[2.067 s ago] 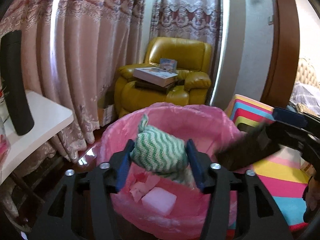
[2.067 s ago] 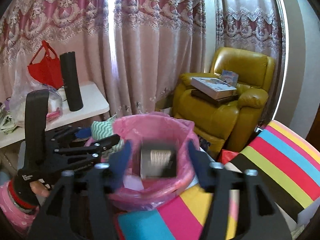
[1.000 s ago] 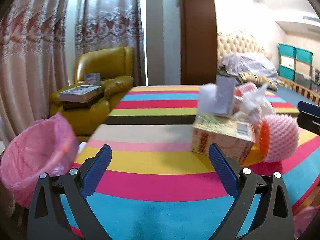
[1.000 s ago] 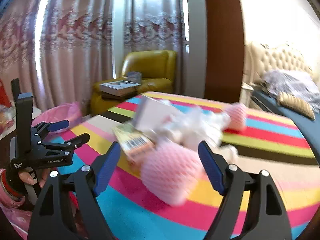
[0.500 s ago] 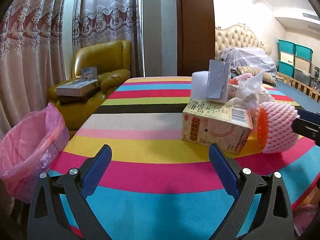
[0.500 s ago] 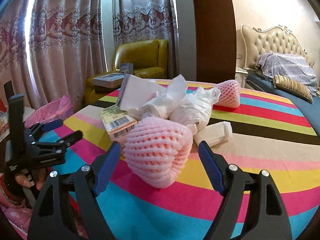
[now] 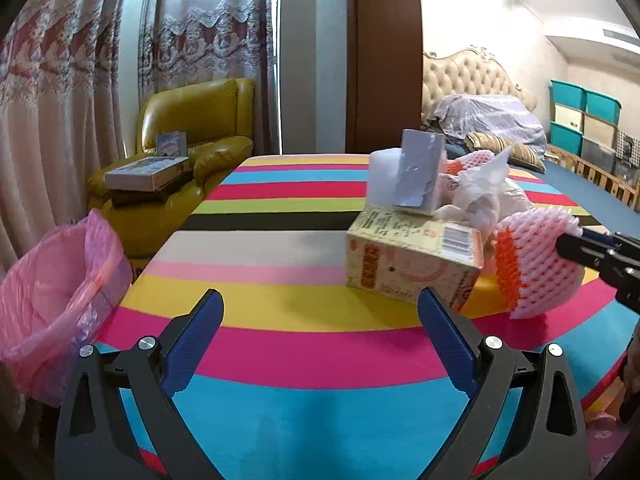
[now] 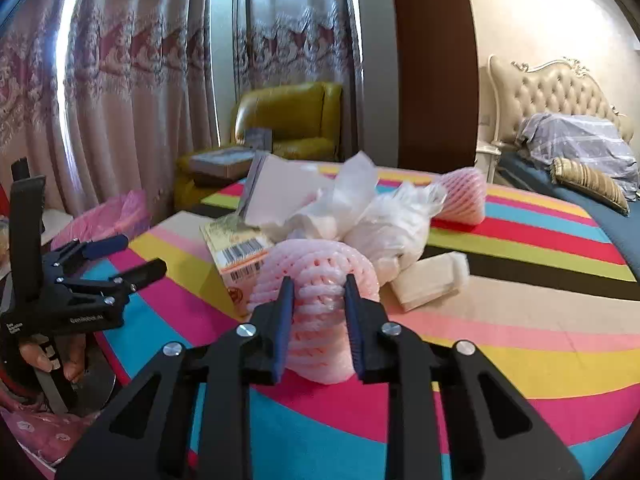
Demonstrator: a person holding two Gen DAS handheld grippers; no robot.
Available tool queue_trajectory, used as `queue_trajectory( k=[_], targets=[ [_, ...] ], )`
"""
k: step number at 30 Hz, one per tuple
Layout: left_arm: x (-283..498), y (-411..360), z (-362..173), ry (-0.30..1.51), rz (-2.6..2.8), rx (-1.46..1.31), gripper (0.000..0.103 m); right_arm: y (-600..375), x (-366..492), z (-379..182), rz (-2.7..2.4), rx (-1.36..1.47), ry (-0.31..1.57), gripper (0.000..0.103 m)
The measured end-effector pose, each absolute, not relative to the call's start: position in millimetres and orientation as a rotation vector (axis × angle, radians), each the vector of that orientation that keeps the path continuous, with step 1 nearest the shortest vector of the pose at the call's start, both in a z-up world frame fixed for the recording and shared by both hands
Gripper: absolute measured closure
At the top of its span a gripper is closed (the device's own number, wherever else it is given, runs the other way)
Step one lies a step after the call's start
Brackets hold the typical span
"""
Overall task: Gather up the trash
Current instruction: 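Grasp the pink foam net with the right tool while the left tool grasps the tan box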
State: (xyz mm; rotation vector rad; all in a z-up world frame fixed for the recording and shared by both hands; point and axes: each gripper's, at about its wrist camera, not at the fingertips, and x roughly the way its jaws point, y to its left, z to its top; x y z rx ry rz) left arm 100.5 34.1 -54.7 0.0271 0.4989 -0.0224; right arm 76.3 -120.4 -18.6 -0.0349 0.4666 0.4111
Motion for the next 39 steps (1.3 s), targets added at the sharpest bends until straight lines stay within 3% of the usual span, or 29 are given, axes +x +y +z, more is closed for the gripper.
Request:
queue_trajectory(
  k=[9,21,39],
  targets=[
    [120.1,-2.9,-40.5,0.526,-0.074,-0.016,0.011,-146.2,47.5,2.3,0.359,-0.009,0.34,0.082],
    [171.2,-66.0,-48.4,0.608,0.117,0.022,0.011,-210.3,34.0,-3.8,0.315,0.111,0.31,0.082],
    [124.6,11.9,-53.6,0.641,0.145,-0.02,0.011,-174.7,38.3,-14.2,0.395,0.054,0.353,0.081]
  ],
)
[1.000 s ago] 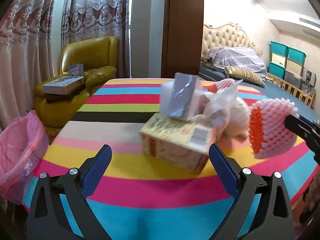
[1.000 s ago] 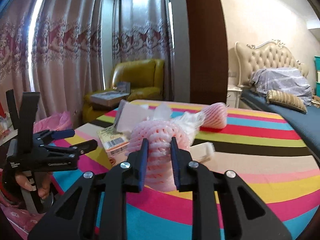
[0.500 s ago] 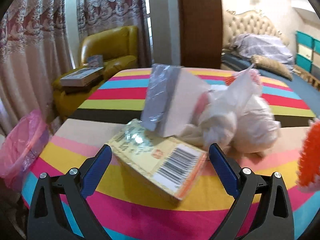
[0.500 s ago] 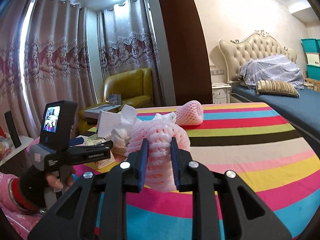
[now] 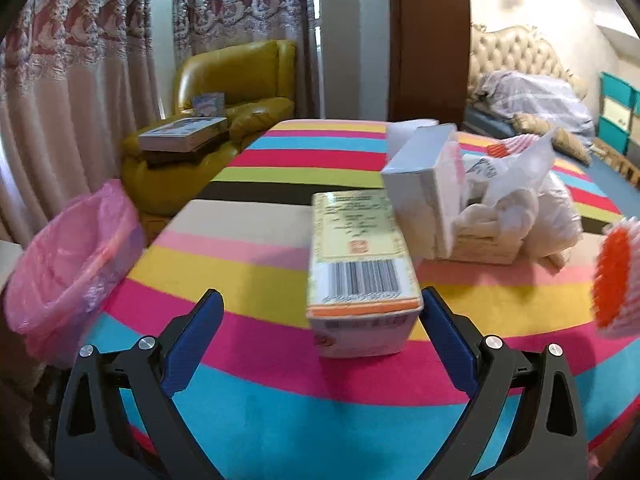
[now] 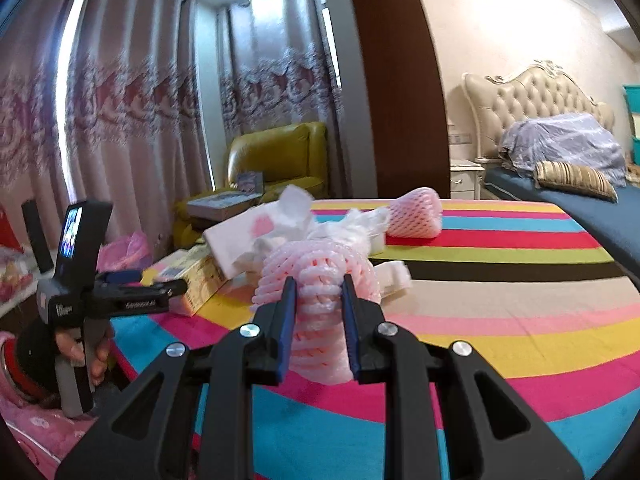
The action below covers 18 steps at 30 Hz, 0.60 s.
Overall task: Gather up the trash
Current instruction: 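Grasp the pink foam net with the right tool while the left tool grasps the tan box, then carry the tan box and pink foam net to the wastebasket and release them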
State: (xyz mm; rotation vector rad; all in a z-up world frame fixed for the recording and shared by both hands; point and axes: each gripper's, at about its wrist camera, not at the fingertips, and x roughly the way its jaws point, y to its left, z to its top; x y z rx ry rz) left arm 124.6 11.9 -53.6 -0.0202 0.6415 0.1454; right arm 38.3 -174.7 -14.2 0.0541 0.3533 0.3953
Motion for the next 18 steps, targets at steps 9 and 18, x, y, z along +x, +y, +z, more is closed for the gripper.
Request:
queue_trajectory(
  k=[9,18],
  targets=[
    [138.9,1.8,-59.4,0.626,0.08,0.04,0.055,-167.6,37.1,-16.5,0.394,0.03,0.372,0.081],
    [93.5,17.9,-47.5,0.563,0.085,0.075,0.055,-153.4,33.3,-13.6,0.441,-0.022,0.364,0.081]
  ],
)
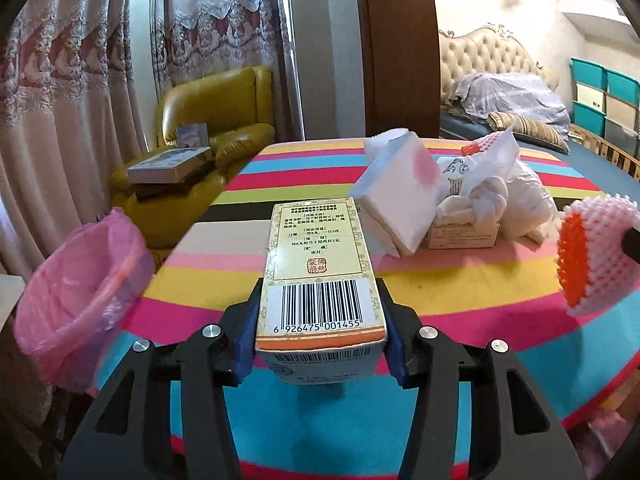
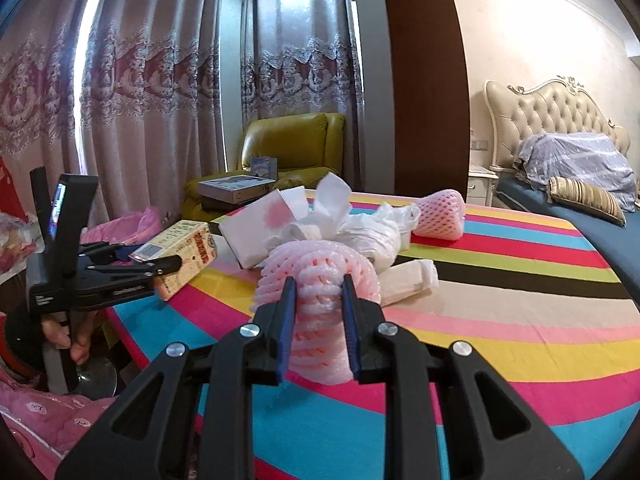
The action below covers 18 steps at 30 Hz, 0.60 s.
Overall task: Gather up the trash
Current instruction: 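Carry the tan box and pink foam net to the wastebasket and release them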
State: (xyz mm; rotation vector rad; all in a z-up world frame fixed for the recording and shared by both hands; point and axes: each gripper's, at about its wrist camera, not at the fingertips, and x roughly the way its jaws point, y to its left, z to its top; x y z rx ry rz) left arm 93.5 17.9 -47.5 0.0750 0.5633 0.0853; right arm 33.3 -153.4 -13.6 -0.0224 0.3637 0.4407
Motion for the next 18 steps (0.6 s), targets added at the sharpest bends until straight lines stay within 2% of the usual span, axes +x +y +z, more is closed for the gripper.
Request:
queue_trajectory(
  k=[18],
  targets=[
    [60.7,28.6,-36.7,0.475,0.05,0.067,0.055,-132.8,28.5,-4.4,0.472,-0.105,0.352,0.081]
  ],
)
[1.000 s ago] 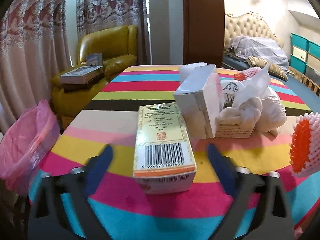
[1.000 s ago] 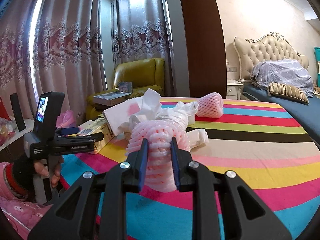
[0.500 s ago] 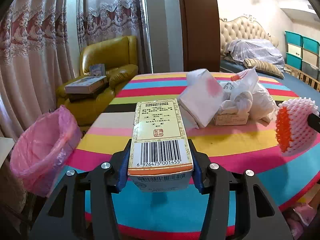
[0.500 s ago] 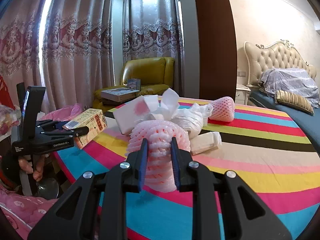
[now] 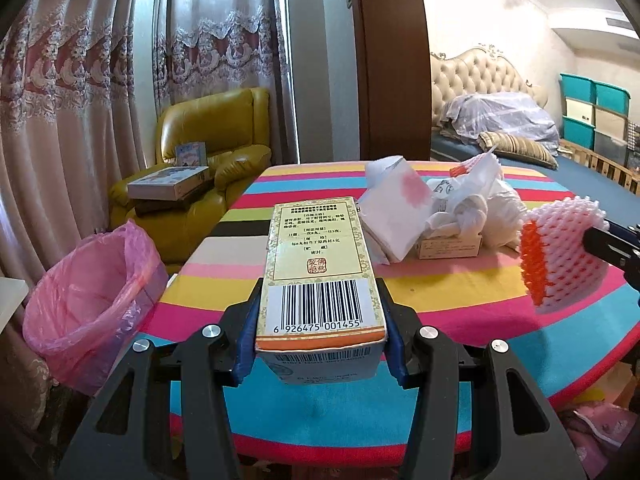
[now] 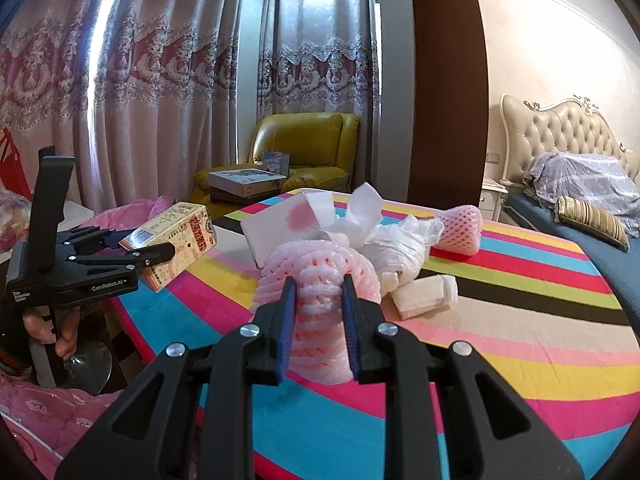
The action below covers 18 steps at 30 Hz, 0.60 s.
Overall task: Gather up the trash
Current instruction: 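Carry the tan box and pink foam net to the wastebasket and release them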
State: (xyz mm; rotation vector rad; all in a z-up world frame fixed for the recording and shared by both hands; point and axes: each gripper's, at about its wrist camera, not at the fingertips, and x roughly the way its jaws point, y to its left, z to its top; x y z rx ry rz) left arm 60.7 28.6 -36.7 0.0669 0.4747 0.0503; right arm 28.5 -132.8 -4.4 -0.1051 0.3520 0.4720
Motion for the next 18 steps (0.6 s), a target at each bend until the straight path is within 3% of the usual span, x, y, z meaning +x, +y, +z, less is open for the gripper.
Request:
queue_trajectory(
  k=[18],
  targets=[
    [19.2,66.9,-3.5,0.364,0.052,0.005,0.054,-45.1,40.0,20.9,0.646,-0.251,0.311,0.081]
  ],
)
